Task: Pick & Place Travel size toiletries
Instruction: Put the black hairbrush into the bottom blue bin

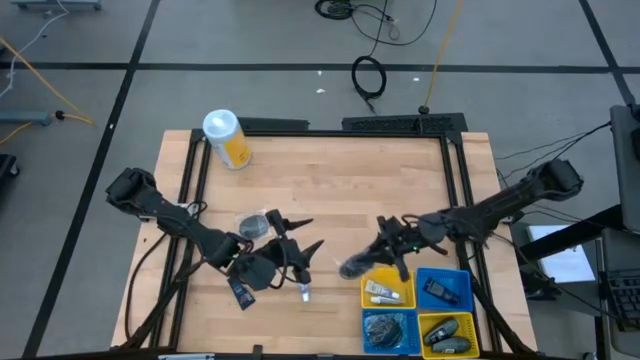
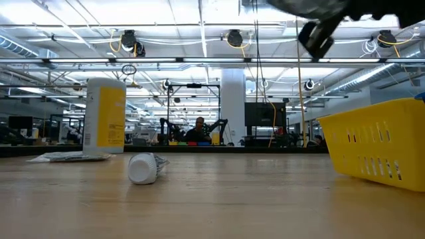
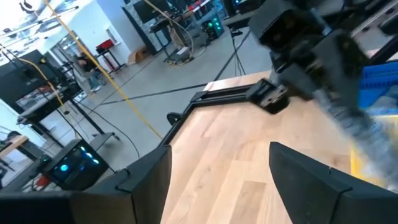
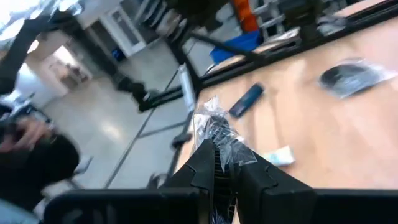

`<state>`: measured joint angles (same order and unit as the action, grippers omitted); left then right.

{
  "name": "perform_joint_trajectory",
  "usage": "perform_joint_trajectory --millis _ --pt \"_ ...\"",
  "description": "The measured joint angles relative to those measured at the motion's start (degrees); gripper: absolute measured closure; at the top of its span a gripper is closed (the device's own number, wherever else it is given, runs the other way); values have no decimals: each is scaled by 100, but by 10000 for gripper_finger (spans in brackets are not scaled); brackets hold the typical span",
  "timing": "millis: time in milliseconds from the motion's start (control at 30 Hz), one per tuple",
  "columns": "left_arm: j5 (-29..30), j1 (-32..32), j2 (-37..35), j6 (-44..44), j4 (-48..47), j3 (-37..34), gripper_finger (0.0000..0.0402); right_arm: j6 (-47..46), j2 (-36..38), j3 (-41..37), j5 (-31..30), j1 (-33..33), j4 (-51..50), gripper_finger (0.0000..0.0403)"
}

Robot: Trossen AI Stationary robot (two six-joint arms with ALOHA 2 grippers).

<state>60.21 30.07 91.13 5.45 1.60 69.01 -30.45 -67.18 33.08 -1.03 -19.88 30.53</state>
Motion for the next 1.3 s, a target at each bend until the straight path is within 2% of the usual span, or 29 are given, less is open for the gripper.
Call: perform_joint_trajectory --millis 100,267,600,667,767,1033,1300 --pt "-18 21 0 0 -10 0 135 -75 233 0 -81 -387 -561 382" --pt "-21 28 0 -116 -17 0 135 -377 368 -2 -572 -1166 -1028 382" --pt "-27 28 2 -278 -12 0 135 -1286 -182 -2 -2723 -3000 -1029 382" --pt "-29 28 2 -279 -11 0 135 -1494 -398 -2 -3147 -3284 -816 382" --pt "-31 28 2 -302 -10 0 135 -1603 -777 -2 -3442 -3581 -209 382" --pt "-40 28 2 -448 -8 0 135 -1858 -1846 2 -3945 -4035 961 382" --pt "-39 28 4 -496 -10 0 135 -1942 -2602 2 -4363 -4275 1876 382"
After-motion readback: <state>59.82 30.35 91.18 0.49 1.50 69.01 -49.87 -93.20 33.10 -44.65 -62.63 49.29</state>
